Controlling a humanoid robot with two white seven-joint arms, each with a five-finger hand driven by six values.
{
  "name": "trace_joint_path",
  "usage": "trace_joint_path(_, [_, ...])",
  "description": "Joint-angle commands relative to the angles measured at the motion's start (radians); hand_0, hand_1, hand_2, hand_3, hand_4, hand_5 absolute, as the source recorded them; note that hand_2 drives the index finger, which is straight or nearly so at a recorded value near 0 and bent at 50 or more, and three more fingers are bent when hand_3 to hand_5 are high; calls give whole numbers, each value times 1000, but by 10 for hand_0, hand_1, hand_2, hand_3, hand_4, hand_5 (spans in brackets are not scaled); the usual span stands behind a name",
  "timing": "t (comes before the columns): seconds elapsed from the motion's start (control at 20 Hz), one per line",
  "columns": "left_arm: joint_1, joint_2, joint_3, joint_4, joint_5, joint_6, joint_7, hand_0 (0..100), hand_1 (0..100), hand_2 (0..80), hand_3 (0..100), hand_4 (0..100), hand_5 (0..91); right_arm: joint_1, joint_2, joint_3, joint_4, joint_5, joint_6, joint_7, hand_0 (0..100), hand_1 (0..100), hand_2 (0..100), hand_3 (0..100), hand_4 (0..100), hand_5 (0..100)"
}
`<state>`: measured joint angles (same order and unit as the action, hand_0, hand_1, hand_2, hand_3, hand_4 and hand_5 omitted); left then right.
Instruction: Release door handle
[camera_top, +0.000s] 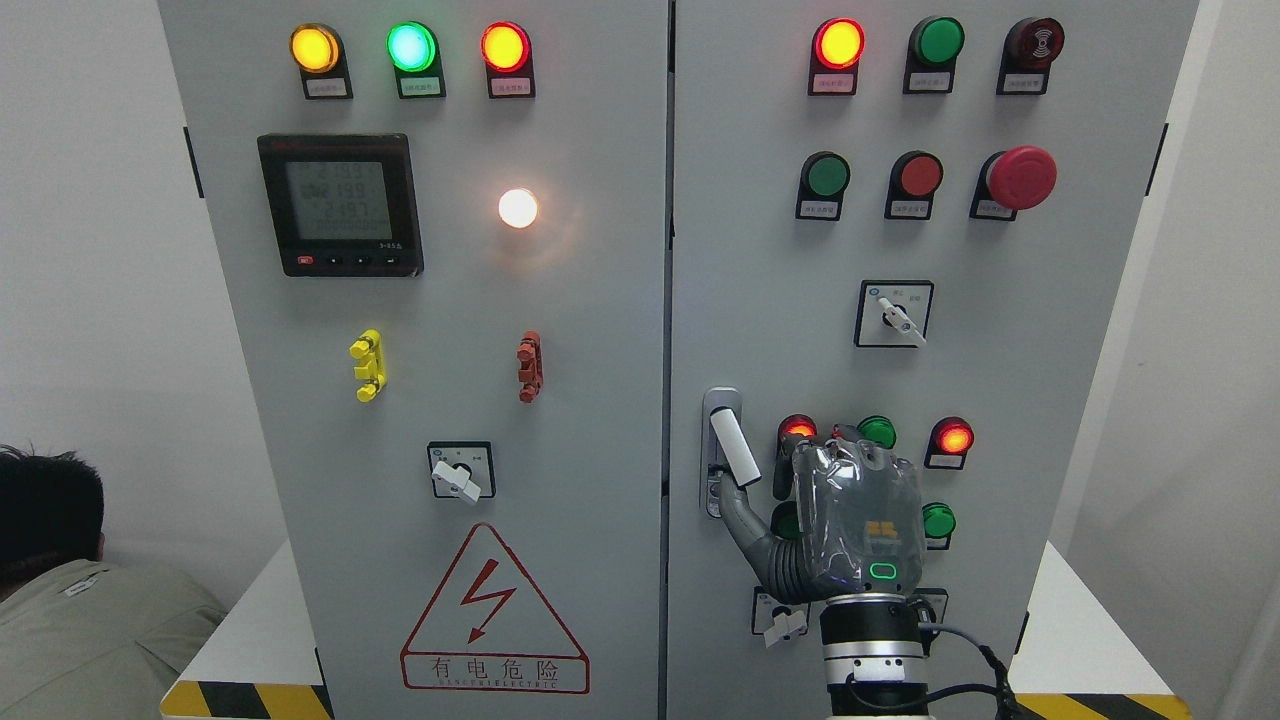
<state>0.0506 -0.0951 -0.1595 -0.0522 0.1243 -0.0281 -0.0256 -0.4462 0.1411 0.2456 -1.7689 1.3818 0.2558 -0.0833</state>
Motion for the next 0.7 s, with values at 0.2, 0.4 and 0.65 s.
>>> trace_joint_path(0.2, [0,0,0,0,0,-1,0,0,0,46,107,4,0,1,0,-16,-7,-4,0,-1,421,399,762,925,688,691])
trace_joint_path(0.4, [0,0,0,0,0,-1,0,0,0,46,106,4,0,0,0,-16,-7,-4,0,-1,420,402,761,923,688,692])
trace_joint_path(0.65, [0,0,0,0,0,0,0,0,0,45,106,4,0,0,2,-31,-9,-4,0,-1,410,415,763,922,687,692])
